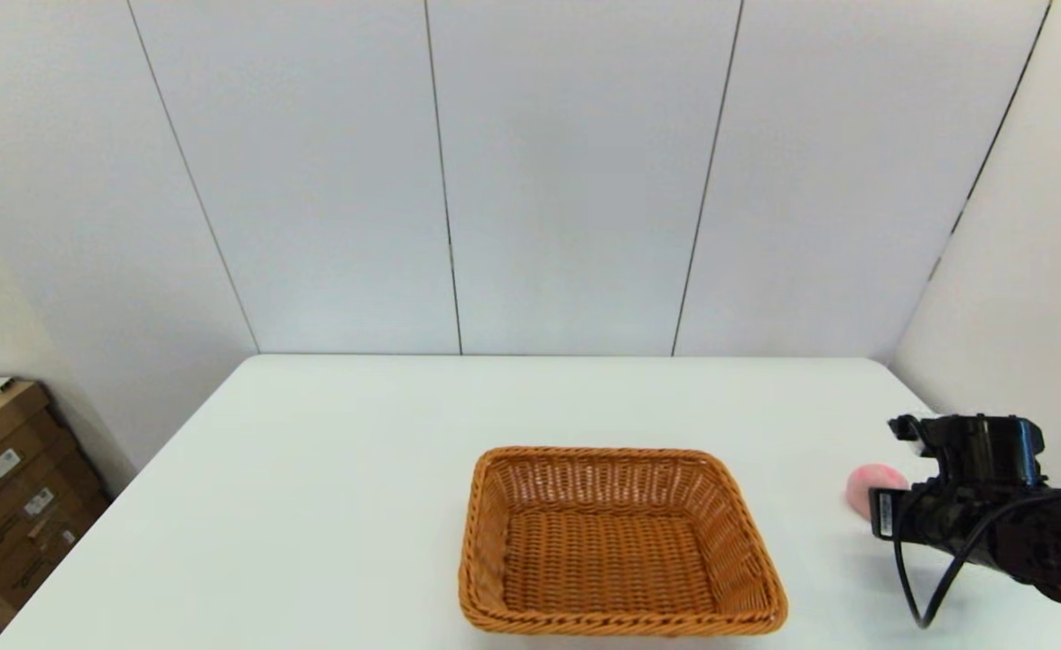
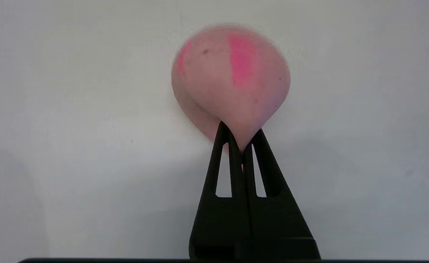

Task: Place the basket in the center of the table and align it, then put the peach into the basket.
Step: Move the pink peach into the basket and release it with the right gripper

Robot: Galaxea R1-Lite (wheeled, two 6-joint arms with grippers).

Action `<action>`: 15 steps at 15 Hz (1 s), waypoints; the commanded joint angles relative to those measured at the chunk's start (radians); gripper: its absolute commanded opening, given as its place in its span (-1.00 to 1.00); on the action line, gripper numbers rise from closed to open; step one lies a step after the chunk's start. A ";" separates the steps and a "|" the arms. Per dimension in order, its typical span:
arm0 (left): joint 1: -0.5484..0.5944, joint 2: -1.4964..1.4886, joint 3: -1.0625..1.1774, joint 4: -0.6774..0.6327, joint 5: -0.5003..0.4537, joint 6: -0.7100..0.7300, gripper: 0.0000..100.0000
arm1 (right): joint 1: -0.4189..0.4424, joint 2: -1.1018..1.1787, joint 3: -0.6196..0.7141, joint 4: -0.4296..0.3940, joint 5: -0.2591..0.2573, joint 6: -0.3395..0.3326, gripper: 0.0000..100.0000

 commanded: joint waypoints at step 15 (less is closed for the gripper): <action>0.000 0.000 0.000 0.000 0.001 -0.006 1.00 | 0.680 -0.334 -0.108 0.055 -0.062 0.023 -1.00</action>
